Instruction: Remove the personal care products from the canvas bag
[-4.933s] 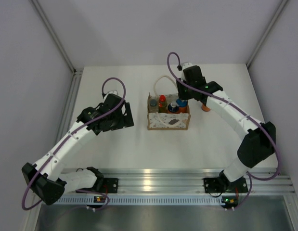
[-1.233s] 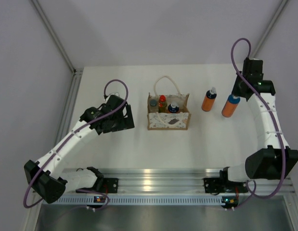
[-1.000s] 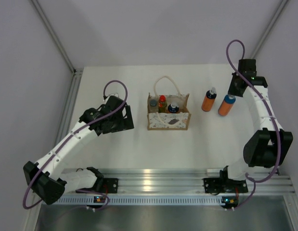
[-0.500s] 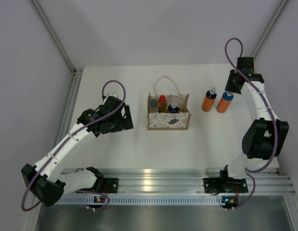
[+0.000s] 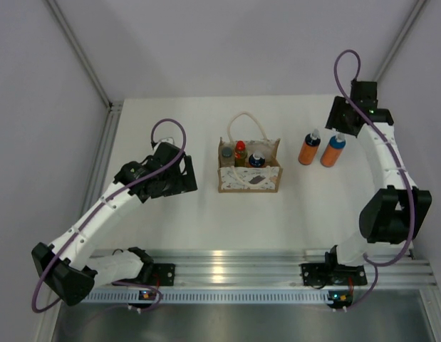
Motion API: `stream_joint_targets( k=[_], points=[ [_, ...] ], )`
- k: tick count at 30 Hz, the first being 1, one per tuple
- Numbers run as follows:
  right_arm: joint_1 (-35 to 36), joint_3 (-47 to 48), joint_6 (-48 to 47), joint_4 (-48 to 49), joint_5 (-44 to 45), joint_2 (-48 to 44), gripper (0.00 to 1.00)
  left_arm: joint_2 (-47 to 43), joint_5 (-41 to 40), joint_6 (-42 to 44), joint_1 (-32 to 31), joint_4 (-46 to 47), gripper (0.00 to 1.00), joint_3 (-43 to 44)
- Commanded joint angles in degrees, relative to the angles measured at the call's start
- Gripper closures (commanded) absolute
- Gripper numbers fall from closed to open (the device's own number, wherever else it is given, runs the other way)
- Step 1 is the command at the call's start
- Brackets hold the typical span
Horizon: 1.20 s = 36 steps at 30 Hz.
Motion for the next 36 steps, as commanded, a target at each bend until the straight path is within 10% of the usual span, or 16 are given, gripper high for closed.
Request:
stream_joint_targets(
  k=[1, 20, 36],
  points=[
    [5.66, 3.36, -0.36, 0.63, 0.01, -7.49, 0.4, -0.31, -0.99, -0.18, -0.11, -0.14, 0.02, 1.04],
    [40.12, 2.91, -4.58, -3.32, -0.96, -5.31, 0.41, 1.54, -2.22, 2.01, -0.11, -0.32, 0.01, 4.38],
    [41.46, 3.88, -5.73, -5.96, 2.22, 1.37, 0.54, -0.83, -1.78, -0.01, -0.11, -0.23, 0.01, 0.61]
  ],
)
